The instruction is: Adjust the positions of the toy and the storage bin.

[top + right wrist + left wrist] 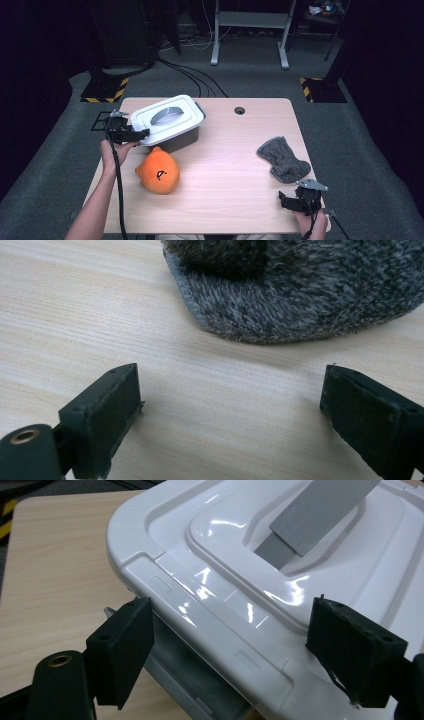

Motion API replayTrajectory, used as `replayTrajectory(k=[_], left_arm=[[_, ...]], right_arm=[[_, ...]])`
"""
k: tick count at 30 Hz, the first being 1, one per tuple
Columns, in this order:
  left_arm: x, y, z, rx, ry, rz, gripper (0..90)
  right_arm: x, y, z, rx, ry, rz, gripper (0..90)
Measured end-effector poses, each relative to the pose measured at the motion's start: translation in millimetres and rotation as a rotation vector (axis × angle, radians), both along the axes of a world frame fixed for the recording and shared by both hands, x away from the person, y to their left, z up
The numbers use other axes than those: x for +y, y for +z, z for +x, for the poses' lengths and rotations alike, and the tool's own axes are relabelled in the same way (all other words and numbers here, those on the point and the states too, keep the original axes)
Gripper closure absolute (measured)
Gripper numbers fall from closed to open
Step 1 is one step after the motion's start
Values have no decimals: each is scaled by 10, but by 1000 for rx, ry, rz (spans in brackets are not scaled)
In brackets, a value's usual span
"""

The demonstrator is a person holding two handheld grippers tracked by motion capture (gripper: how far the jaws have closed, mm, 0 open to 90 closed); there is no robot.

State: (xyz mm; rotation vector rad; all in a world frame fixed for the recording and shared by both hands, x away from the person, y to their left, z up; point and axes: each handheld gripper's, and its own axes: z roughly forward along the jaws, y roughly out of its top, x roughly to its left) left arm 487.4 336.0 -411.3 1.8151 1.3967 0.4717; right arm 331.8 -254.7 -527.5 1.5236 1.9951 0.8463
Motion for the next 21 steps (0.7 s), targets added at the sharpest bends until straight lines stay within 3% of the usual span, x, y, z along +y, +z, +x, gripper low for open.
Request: replayTrajectory(k=[3,5,7,15,21], left_arm=[[15,-10,21,5,-9,-20,187],[13,-2,32,2,-22,-1,188],[-3,-6,40,2,-17,-14,188],[-41,-7,91,-23,-54,11,197],[-80,13,158,-5,-80,16,197]], right_arm=[[0,1,-1,1,0,2,90],[0,1,0,1,1,2,91],[0,1,1,1,1,4,92],[1,1,-1,-1,4,0,96],[3,1,-4,-2,4,0,98]])
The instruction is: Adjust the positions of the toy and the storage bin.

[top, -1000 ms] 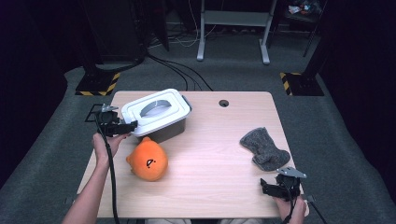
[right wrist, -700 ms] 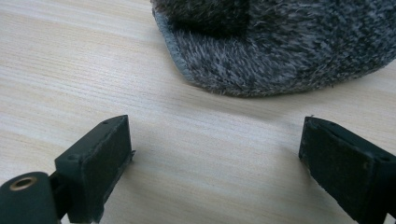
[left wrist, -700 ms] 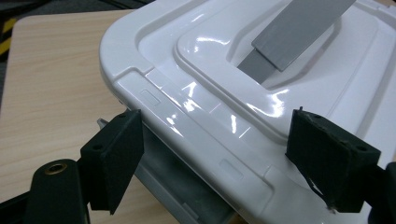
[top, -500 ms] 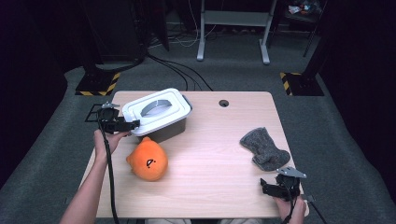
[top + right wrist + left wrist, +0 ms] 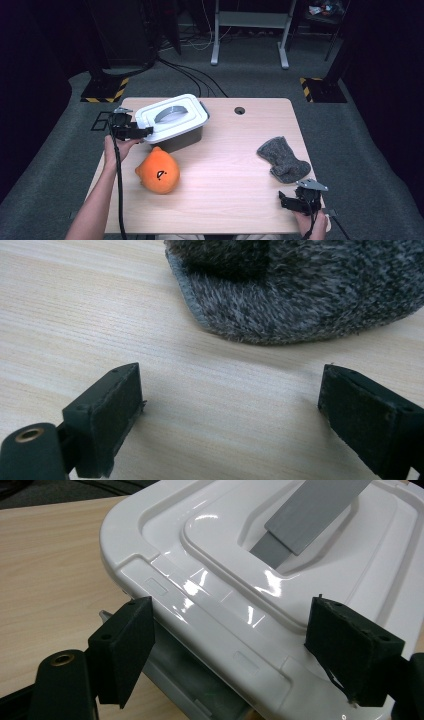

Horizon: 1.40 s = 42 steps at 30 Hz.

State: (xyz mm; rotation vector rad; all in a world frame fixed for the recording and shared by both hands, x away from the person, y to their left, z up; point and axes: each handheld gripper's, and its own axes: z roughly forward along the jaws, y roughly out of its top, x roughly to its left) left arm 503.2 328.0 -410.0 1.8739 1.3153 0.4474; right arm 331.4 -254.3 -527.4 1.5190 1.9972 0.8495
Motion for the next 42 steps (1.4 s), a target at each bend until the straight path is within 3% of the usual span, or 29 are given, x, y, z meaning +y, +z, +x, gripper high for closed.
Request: replayTrajectory(k=[18,29,42], left_arm=[[-113,0,140,-2,-78,-3,196],[-250,53,239,1,-142,66,198],[-336,80,304,15,-211,92,200]], right_arm=[[4,1,-4,-4,3,-4,105],[11,1,-7,-7,1,-9,106],[11,0,-7,-10,9,-10,107]])
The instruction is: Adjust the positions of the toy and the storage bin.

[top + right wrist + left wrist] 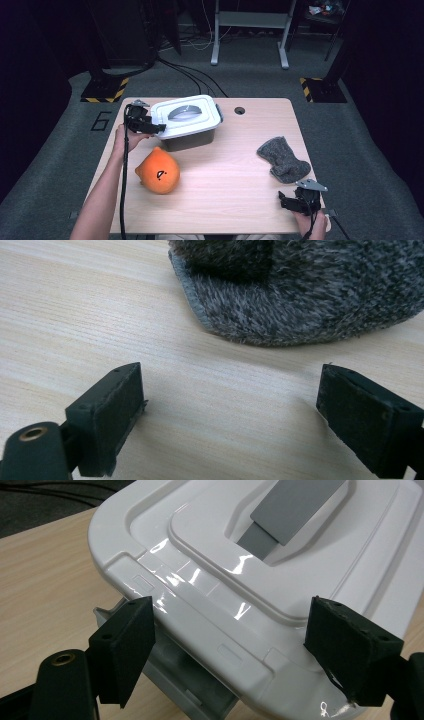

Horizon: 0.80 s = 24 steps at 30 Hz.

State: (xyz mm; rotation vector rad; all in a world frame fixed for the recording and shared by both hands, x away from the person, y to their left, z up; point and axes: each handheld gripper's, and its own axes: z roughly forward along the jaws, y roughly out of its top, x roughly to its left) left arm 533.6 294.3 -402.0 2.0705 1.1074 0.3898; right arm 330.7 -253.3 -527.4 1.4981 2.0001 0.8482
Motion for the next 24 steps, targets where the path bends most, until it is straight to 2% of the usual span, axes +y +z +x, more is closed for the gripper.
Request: replayTrajectory(k=[15,21,24], left_arm=[[-126,14,56,3,-64,21,200],[-140,1,72,3,-71,4,199],[-152,1,76,2,-81,10,199]], right_arm=[[4,0,3,0,1,2,108],[4,1,4,2,2,2,108],[5,2,3,3,2,2,108]])
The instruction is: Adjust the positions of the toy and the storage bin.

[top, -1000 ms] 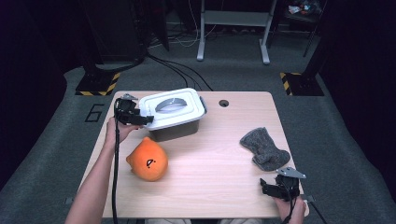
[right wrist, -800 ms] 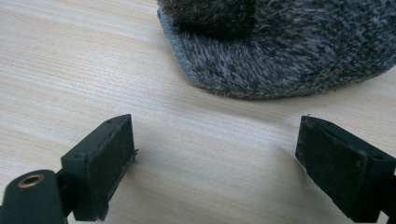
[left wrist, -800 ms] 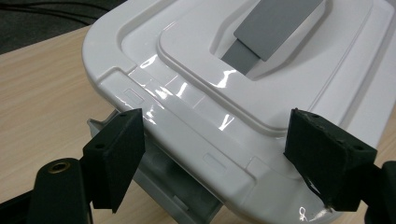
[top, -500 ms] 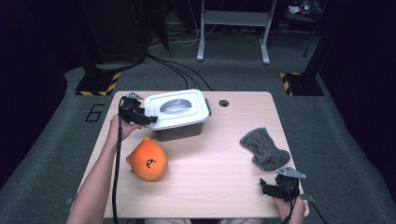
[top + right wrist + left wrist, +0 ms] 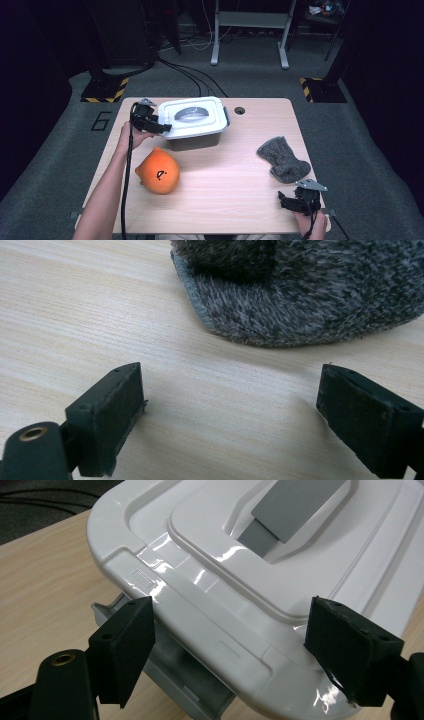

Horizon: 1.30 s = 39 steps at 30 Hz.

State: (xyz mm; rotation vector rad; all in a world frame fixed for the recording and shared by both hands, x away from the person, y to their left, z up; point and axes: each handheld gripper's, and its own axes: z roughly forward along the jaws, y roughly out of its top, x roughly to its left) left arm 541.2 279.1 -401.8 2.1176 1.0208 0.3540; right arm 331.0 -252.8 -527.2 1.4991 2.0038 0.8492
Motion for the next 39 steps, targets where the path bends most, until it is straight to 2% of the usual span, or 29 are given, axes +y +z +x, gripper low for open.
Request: replayTrajectory(k=[16,25,36,39], left_arm=[[-186,25,54,33,-63,14,199],[-304,24,65,32,-99,13,199],[-399,26,80,45,-152,13,199],[-404,21,80,51,-152,2,199]], right_arm=[[2,-1,-3,-5,1,-4,109],[15,2,-16,-2,-3,-1,117],[19,8,-18,-11,20,-8,133],[7,24,-35,-25,33,9,136]])
